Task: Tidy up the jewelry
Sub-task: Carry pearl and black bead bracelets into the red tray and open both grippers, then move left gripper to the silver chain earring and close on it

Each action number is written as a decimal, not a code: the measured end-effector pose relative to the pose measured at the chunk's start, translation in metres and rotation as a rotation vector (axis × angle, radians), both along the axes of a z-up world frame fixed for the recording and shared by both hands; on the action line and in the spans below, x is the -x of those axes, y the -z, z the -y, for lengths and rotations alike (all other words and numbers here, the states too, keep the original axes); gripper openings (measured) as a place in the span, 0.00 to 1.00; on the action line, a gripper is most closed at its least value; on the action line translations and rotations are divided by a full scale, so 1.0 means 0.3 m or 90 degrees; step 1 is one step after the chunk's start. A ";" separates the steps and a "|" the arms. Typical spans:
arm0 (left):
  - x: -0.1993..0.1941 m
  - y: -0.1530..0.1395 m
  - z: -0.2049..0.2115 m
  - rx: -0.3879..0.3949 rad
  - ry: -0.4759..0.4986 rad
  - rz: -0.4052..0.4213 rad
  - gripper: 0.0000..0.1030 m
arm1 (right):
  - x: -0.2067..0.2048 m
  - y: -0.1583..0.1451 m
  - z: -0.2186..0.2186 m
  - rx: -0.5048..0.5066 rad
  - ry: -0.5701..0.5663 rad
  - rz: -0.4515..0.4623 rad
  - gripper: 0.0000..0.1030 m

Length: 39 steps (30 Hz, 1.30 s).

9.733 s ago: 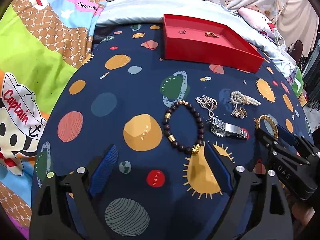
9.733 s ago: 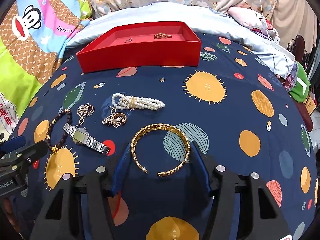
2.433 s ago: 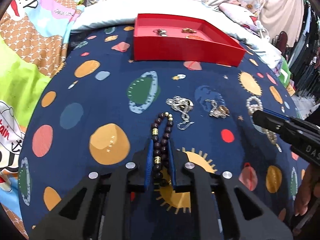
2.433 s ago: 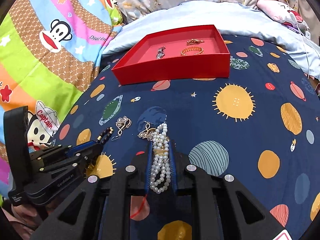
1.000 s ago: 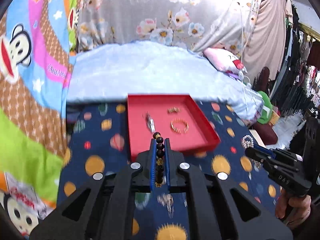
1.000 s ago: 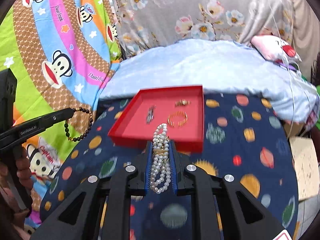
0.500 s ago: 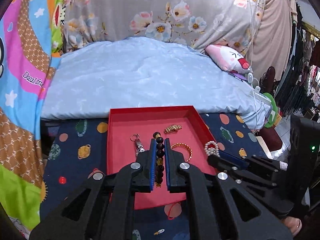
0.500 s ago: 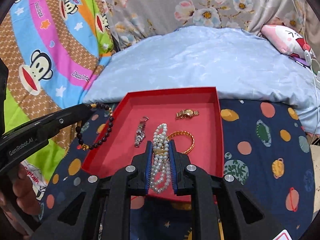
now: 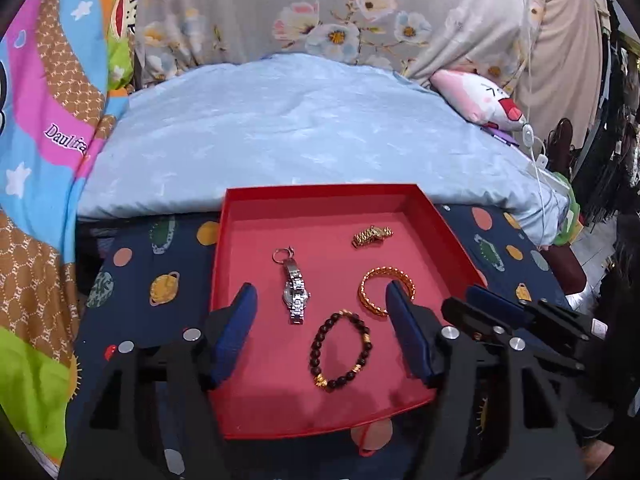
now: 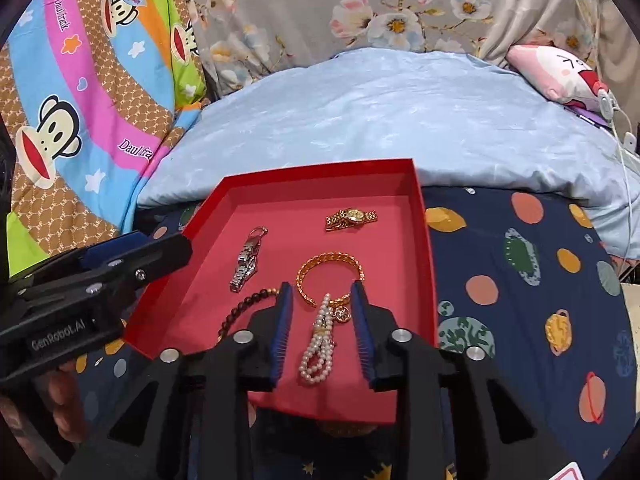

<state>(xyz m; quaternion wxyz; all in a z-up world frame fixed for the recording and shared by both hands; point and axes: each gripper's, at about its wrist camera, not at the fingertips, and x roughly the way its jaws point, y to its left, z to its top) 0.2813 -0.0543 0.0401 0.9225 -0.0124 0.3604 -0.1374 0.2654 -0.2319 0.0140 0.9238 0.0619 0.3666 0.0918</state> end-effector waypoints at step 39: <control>0.480 0.287 -0.082 -0.024 0.008 -0.136 0.13 | 0.634 0.132 -0.130 -0.004 -0.046 -0.087 0.38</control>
